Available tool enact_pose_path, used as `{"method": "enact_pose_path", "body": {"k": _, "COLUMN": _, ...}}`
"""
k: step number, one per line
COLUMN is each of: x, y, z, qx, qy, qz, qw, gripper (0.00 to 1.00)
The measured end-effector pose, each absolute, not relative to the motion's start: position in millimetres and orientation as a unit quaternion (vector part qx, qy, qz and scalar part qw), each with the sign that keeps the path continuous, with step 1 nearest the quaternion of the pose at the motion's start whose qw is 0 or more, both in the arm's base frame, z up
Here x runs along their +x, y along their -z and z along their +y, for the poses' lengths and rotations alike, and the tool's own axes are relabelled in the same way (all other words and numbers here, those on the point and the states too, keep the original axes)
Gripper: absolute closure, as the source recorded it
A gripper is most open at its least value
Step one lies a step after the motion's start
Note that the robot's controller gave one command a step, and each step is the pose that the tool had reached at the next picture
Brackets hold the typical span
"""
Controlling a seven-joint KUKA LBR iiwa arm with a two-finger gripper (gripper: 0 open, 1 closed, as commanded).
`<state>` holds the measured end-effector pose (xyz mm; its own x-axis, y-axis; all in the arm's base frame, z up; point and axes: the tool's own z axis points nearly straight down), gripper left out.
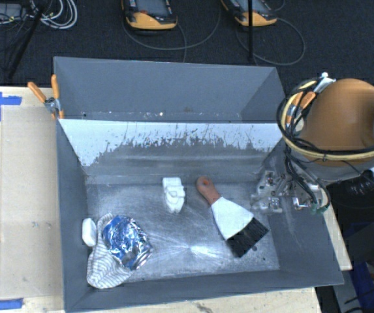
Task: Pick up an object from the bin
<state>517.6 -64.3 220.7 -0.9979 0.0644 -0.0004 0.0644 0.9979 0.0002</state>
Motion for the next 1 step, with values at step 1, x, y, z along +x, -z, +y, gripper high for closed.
{"method": "enact_pose_path", "body": {"k": 1, "x": 533.1, "y": -179.9, "z": -56.3, "qx": 0.05, "qy": 0.0, "qz": 0.999, "qw": -0.001, "gripper": 0.0}}
